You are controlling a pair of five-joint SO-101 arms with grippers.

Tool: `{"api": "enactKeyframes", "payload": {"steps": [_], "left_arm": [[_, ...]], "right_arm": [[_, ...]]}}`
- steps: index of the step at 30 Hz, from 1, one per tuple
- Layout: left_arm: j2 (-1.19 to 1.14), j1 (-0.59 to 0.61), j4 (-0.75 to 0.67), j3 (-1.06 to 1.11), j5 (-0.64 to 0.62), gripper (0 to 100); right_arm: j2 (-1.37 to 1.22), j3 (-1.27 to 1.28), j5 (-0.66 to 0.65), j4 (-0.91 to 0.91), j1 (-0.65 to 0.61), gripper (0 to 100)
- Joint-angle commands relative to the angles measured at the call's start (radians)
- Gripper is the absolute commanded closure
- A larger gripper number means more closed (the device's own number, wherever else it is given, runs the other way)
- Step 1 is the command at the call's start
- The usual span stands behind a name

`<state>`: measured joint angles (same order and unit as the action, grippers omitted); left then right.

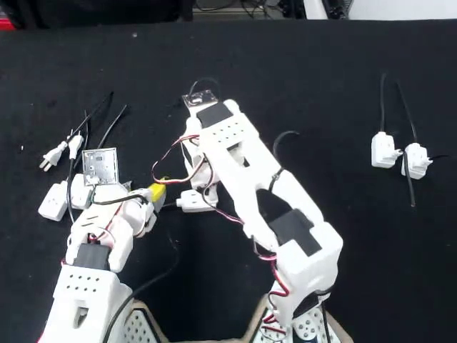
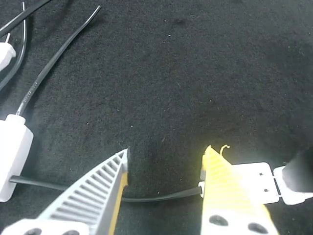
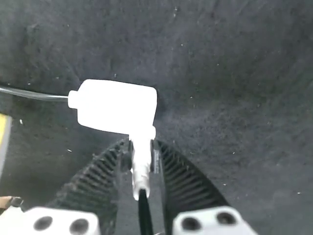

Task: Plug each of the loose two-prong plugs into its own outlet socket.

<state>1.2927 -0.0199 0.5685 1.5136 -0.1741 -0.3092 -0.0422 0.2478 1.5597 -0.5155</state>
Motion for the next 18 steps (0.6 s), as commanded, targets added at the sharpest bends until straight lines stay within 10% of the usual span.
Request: {"api": "enactKeyframes", "payload": {"steps": [1, 18], "left_arm": [[0.015, 0.002, -0.012, -0.016, -0.011, 76], [0.015, 0.002, -0.012, -0.016, -0.011, 76]], "right_arm": [[-0.01, -0.053, 0.012, -0.035, -0.012, 98.7], [-0.021, -0.01, 0.046, -0.083, -0.017, 98.7]]}}
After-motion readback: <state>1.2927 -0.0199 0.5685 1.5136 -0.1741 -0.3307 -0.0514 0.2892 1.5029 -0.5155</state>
